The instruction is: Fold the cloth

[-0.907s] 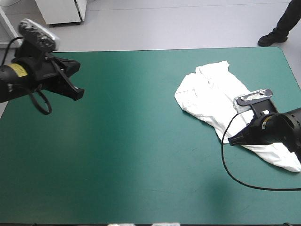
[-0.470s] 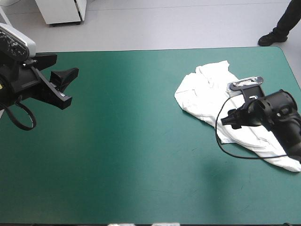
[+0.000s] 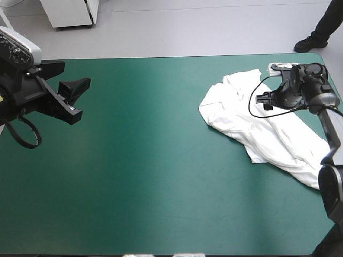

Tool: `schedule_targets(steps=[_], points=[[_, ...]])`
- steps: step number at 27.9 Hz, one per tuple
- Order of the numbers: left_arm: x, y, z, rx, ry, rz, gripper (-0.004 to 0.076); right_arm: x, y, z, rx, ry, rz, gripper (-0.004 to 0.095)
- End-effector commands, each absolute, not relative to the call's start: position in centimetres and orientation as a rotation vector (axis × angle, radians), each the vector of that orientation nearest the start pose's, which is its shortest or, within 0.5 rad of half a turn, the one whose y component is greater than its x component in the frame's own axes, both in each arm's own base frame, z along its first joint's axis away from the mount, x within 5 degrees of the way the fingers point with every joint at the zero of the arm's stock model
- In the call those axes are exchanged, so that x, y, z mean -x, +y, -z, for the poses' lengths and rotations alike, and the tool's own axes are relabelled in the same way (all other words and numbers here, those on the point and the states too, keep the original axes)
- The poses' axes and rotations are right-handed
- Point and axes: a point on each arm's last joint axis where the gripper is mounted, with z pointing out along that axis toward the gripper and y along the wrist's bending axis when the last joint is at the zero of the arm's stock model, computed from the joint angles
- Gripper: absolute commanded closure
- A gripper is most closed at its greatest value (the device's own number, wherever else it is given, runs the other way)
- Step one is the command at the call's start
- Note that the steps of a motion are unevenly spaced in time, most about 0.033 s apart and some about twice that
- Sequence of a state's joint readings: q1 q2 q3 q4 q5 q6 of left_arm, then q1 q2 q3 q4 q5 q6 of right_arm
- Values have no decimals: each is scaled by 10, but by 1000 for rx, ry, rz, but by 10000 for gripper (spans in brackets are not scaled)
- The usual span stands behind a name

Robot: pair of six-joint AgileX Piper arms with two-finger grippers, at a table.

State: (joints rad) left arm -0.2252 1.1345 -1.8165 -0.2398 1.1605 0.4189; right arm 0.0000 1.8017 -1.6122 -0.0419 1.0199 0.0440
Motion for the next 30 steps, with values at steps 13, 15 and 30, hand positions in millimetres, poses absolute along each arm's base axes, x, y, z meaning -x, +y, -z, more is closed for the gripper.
schedule_targets(steps=[13, 15, 30], points=[[-148, -54, -565, -624, 1740, 147, 276, -432, -5, -229, 24, 2848, -77, 478], [-149, -54, -565, -623, 1740, 144, 276, -434, -3, -222, 61, 2862, -99, 663], [-149, -44, -559, -613, 1809, 18, 276, -402, 160, -205, 676, 2895, -422, 913]])
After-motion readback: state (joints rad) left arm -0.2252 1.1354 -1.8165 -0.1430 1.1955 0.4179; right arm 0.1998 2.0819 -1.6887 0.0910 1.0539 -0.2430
